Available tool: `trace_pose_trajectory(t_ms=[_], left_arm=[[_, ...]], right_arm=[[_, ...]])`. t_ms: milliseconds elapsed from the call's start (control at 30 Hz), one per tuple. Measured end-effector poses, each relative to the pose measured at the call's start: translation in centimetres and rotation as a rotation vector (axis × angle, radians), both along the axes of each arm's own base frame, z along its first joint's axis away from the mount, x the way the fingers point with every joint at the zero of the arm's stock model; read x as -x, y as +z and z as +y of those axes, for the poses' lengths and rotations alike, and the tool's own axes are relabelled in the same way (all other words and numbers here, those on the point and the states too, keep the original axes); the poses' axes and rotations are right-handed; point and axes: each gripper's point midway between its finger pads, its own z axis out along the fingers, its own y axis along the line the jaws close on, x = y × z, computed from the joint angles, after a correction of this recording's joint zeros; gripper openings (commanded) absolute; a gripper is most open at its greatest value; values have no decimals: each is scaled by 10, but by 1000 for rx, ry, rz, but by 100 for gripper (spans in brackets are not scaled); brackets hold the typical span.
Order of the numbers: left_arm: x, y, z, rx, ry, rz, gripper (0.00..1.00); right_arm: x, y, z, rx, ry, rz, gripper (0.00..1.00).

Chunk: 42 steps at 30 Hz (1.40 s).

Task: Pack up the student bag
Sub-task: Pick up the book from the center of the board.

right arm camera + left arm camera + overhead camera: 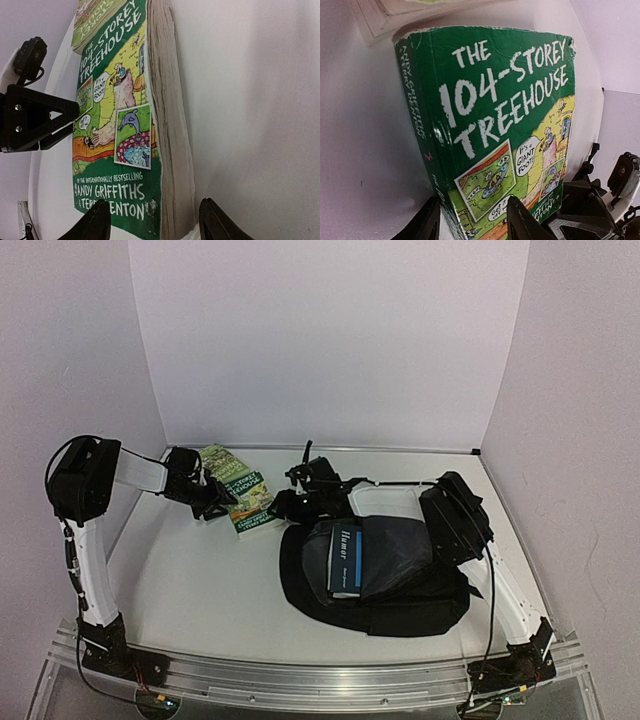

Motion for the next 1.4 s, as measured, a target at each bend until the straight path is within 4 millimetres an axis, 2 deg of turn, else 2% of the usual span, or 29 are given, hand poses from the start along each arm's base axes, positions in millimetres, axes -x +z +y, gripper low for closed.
trace_pose_trajectory(t_ms=[267, 567, 733, 867, 933, 1033, 1167, 1267, 1400], left_arm=[[1, -2, -4, -7, -3, -4, 37], [2, -3, -5, -21, 6, -32, 37], [16, -3, -8, -28, -1, -20, 43], [40, 1, -11, -31, -6, 6, 55], [53, 8, -6, -50, 5, 0, 62], [63, 38, 7, -75, 30, -61, 70], [64, 107, 23, -81, 63, -230, 82], [75, 152, 33, -90, 78, -328, 87], [99, 199, 40, -89, 71, -424, 90]], right_arm=[[-1, -3, 10, -44, 18, 40, 53], [6, -8, 18, -123, -12, 120, 20], [8, -7, 19, -202, -46, 132, 2], [17, 0, 21, -239, -52, 140, 0], [23, 5, 23, -252, -42, 141, 0], [31, 16, 26, -259, -18, 135, 0], [38, 42, 26, -269, 15, 97, 0], [44, 74, 23, -289, 49, 55, 0], [54, 131, 18, -338, 97, -21, 0]])
